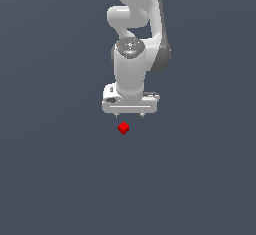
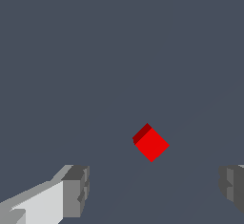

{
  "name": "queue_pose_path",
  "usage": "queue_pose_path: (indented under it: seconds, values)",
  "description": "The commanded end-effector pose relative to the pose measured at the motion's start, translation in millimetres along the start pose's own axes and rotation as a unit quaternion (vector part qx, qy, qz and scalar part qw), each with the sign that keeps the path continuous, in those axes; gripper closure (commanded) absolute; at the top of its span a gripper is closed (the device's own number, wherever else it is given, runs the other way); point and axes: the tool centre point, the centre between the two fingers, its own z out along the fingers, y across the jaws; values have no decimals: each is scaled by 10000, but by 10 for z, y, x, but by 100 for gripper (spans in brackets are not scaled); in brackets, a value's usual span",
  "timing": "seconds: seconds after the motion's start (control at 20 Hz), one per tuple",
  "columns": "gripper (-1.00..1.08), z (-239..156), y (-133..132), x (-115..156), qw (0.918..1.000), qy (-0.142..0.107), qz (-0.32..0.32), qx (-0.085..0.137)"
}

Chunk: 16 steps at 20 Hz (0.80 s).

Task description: Pick up the red cube and move it to a goal position.

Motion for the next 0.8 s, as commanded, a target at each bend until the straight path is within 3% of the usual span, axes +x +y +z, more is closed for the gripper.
queue_pose_path:
  seconds: [0.0, 0.75]
  values:
    - [-92, 0, 0, 0, 10000, 0, 0, 0]
    - [-92, 290, 35, -68, 9972, 3, -749, -1]
